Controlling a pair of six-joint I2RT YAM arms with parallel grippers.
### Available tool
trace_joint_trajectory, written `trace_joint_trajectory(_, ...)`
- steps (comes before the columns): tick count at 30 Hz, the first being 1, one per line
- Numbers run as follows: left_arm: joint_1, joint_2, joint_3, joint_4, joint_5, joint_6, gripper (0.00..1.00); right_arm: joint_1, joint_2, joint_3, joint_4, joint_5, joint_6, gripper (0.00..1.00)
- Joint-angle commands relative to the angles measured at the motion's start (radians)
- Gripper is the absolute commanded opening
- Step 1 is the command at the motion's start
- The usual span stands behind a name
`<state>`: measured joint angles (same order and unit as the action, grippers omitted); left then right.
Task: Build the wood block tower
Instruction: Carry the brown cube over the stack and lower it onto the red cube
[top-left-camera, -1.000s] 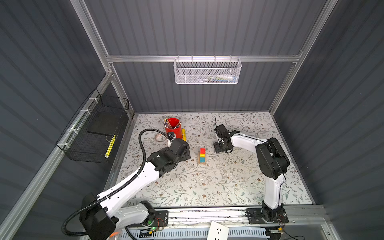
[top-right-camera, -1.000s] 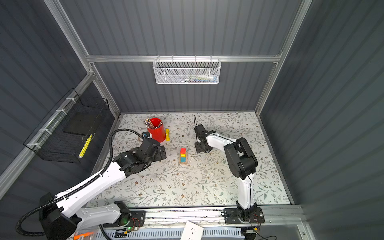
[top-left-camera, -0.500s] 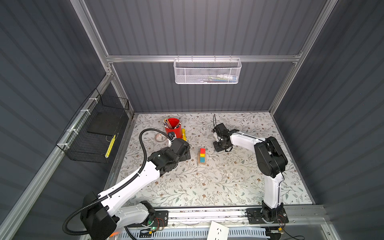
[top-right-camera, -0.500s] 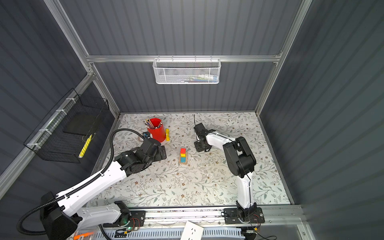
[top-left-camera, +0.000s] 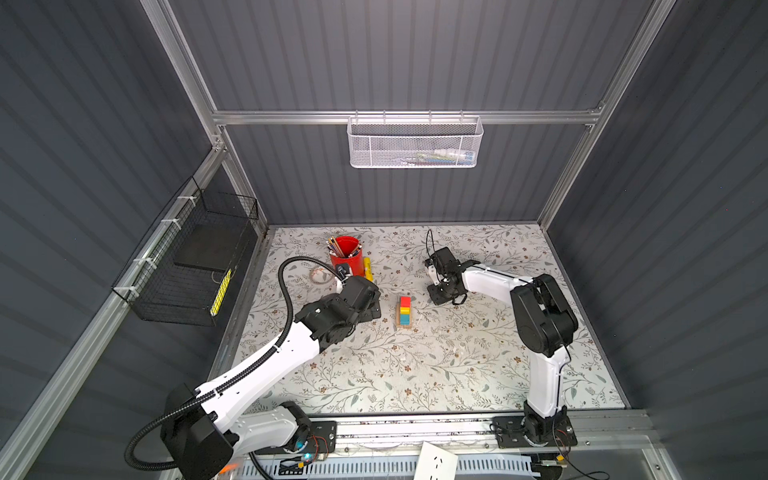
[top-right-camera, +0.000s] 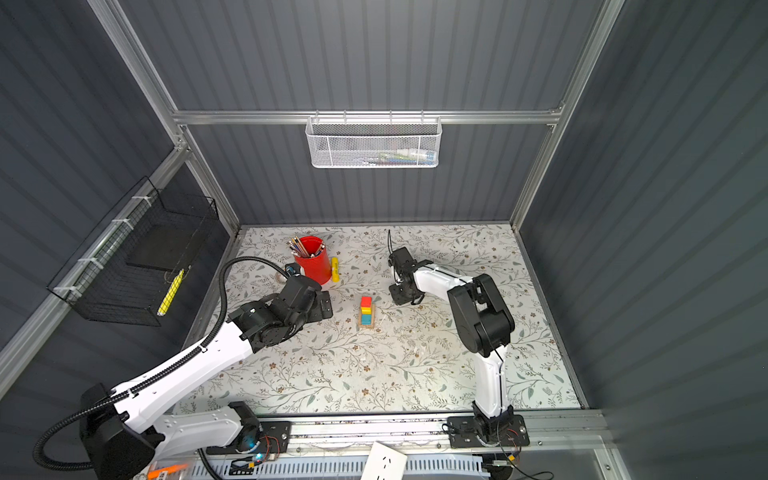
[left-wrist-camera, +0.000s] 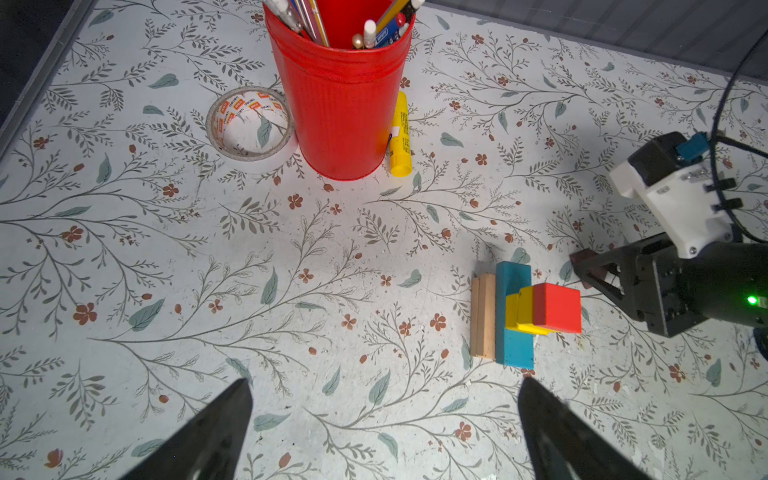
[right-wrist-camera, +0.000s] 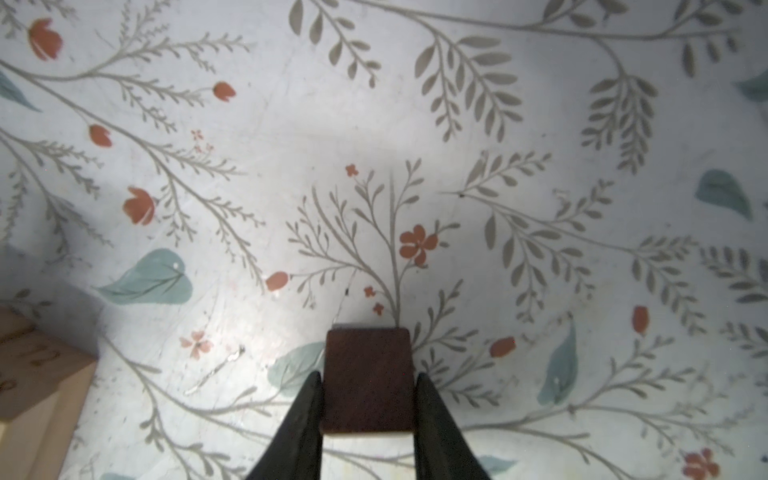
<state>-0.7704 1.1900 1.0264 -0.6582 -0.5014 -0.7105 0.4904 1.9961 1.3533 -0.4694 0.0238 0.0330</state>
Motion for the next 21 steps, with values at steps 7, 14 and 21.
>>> trace_joint_trajectory(7, 0.007, -0.040, 0.013, -0.034, -0.034, 0.002, 1.00, -0.003, -0.291, -0.121, 0.072, -0.118, -0.080, 0.21)
trace_joint_trajectory(14, 0.008, -0.080, -0.005, -0.077, -0.044, 0.002, 1.00, 0.020, -0.418, -0.086, -0.009, -0.241, -0.219, 0.16)
trace_joint_trajectory(21, 0.008, -0.152, -0.047, -0.144, -0.070, -0.031, 1.00, 0.099, -0.469, -0.019, -0.092, -0.325, -0.380, 0.16)
